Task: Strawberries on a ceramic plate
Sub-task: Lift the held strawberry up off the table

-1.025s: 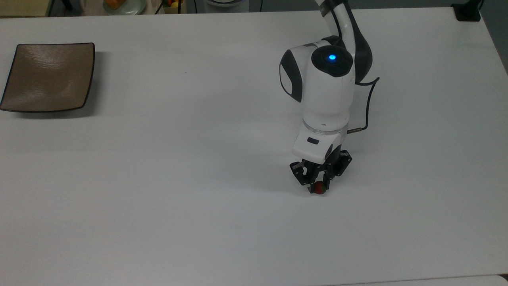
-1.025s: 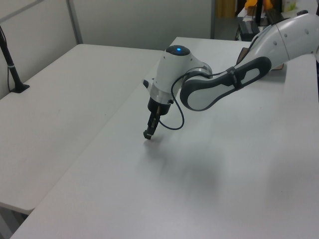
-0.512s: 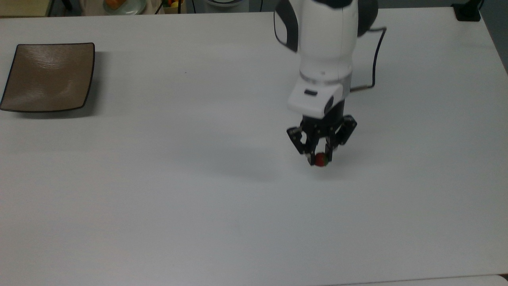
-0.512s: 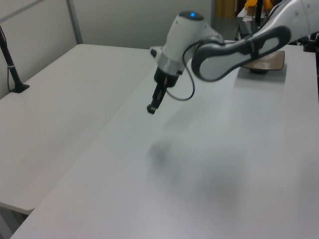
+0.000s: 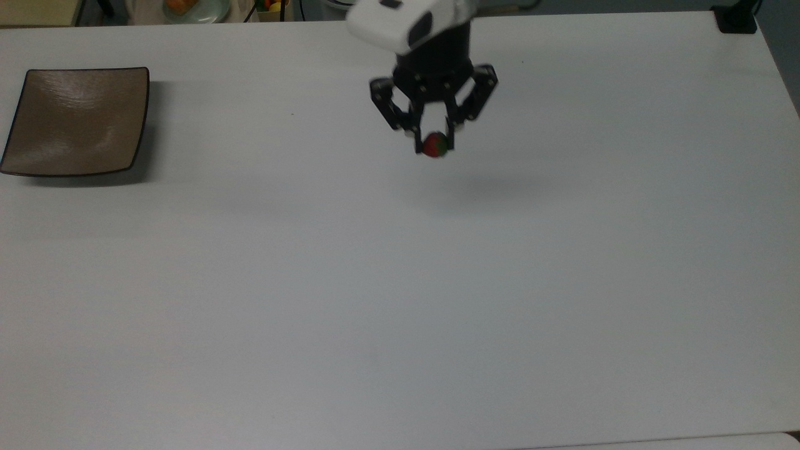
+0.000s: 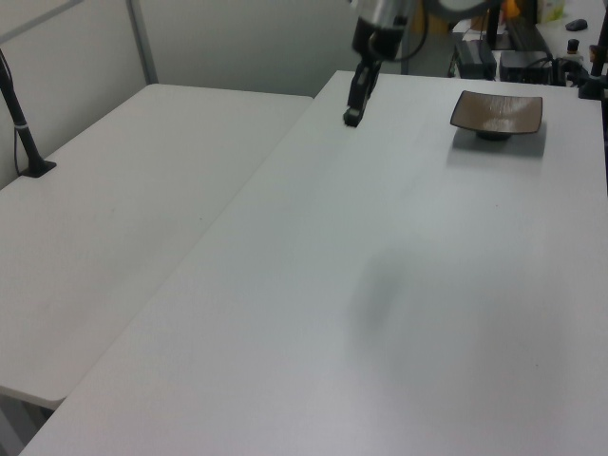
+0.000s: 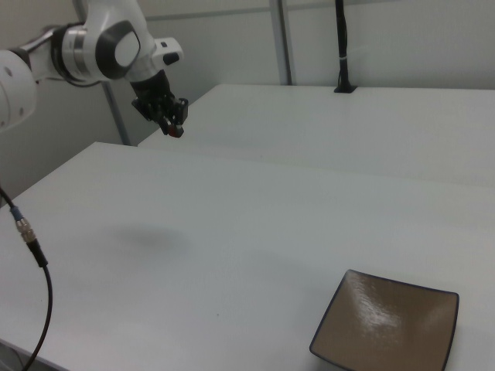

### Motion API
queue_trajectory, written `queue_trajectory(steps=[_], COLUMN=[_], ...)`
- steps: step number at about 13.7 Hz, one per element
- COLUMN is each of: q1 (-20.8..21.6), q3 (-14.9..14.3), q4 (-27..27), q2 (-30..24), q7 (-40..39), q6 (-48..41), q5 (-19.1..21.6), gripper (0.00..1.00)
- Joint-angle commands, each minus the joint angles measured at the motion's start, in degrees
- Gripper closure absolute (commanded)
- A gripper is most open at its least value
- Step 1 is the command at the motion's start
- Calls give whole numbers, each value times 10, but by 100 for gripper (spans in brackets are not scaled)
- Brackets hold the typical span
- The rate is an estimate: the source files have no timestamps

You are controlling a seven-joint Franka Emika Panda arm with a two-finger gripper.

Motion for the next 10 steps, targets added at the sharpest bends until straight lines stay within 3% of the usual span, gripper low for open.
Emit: queue_trajectory(steps=[1, 5, 10], q1=[-27, -77, -161], q3=[2, 2, 2], q4=[-70, -105, -104], q2=[-78, -135, -147], q7=[-31, -131, -295], q6=[-34, -85, -145], q5=[17, 23, 31], gripper=[77, 77, 77])
